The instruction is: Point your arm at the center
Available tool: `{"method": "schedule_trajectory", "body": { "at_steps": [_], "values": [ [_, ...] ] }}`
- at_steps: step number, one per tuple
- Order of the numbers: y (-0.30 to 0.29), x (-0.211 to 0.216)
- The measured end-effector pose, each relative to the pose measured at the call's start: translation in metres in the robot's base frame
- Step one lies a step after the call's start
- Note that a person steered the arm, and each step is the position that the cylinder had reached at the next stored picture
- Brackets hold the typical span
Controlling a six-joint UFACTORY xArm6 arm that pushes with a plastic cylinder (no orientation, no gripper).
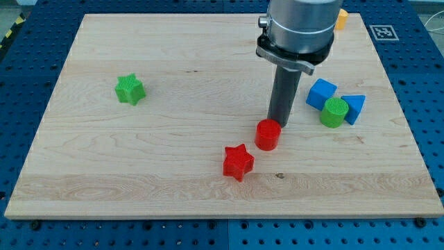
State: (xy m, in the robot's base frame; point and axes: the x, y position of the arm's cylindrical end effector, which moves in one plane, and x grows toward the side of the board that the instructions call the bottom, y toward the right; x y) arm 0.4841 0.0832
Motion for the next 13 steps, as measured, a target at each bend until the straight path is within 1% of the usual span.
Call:
{"method": "schedule_trajectory", "body": {
  "at_steps": [1,2,3,4,5,6,7,13],
  "values": [
    [-0.006,0.018],
    [-0.025,0.036],
    [-0.047,0.025],
    [-0.06,-0.001],
    [-0.087,0.005],
    [-0.122,0.024],
    [-0.138,0.031],
    [-0.12,0.032]
  ]
}}
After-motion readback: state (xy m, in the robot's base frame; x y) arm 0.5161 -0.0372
